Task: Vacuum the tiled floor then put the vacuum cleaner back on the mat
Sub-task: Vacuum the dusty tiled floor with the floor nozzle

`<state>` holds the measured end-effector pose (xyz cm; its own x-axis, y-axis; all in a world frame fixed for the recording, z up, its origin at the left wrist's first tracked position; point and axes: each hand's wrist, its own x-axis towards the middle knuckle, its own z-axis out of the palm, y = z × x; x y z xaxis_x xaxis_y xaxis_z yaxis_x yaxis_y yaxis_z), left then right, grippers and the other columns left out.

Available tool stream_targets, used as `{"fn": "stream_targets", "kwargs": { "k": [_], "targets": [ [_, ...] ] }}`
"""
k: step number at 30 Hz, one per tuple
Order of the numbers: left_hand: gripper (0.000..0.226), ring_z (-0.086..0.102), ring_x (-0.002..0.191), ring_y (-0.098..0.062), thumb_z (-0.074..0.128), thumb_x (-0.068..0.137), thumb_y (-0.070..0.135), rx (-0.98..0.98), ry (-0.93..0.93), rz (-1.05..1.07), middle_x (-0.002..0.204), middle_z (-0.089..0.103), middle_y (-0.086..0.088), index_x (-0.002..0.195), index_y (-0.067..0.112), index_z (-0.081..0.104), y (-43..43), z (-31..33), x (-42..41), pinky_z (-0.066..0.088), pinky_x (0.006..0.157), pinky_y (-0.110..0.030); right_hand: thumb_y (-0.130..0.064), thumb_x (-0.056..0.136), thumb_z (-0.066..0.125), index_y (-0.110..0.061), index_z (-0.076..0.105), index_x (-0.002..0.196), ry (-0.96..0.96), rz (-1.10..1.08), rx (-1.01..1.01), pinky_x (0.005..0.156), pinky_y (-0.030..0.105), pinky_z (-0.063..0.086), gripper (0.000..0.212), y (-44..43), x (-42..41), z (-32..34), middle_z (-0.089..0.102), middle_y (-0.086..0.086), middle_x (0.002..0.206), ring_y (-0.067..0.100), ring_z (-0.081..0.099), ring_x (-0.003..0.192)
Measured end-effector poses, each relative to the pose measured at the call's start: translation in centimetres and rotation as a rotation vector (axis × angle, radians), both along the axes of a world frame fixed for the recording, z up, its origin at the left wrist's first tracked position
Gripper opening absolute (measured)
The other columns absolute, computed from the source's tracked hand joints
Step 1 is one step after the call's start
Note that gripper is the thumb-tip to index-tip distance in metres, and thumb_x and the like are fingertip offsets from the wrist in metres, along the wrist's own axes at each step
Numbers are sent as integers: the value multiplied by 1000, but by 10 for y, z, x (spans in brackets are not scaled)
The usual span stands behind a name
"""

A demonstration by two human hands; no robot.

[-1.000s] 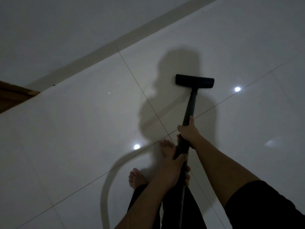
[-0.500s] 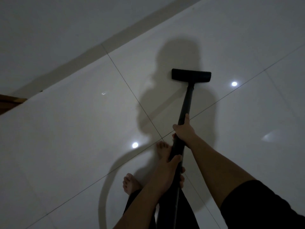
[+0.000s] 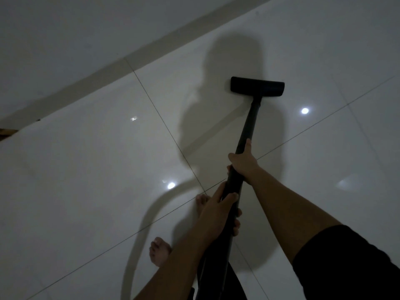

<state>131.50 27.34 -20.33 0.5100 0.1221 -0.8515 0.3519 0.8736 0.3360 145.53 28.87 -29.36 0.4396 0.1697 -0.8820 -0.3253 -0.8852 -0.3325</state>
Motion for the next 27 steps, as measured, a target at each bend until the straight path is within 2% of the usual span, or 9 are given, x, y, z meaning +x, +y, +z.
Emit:
{"fn": "stream_targets", "kwargs": {
  "k": [10,17,20,24,27],
  "targets": [
    [33,46,46,-14,41,98,17,25,-34,35,73,49,-10,128,29,48,32,-12,41,42,42,-23,-11,96,50,-39,-8,152,11,23,19,52,29,50,85,39,44,-10,54,22,127,20,59,64],
    [30,44,45,-14,41,98,15,36,-52,92,71,48,-9,125,24,49,53,-20,70,41,41,-22,-9,96,50,-39,-9,152,24,51,50,63,34,54,86,70,72,-16,51,21,128,20,58,68],
    [29,44,45,-14,41,98,15,39,-62,121,69,47,-9,124,24,50,59,-21,72,40,41,-22,-9,96,50,-40,-9,152,47,76,65,66,34,54,86,81,73,-14,49,20,131,19,58,68],
    [29,44,45,-14,40,98,15,39,-68,178,69,47,-8,122,28,50,69,-21,65,40,40,-21,-9,96,49,-40,-9,152,58,133,72,62,31,54,86,100,63,-12,48,20,131,18,58,67],
    [32,46,44,-13,41,98,17,51,-60,202,69,48,-8,126,29,50,80,-24,58,41,40,-22,-9,96,49,-40,-9,151,58,162,82,68,34,55,86,116,54,-15,50,20,129,18,59,67]
  ]
}}
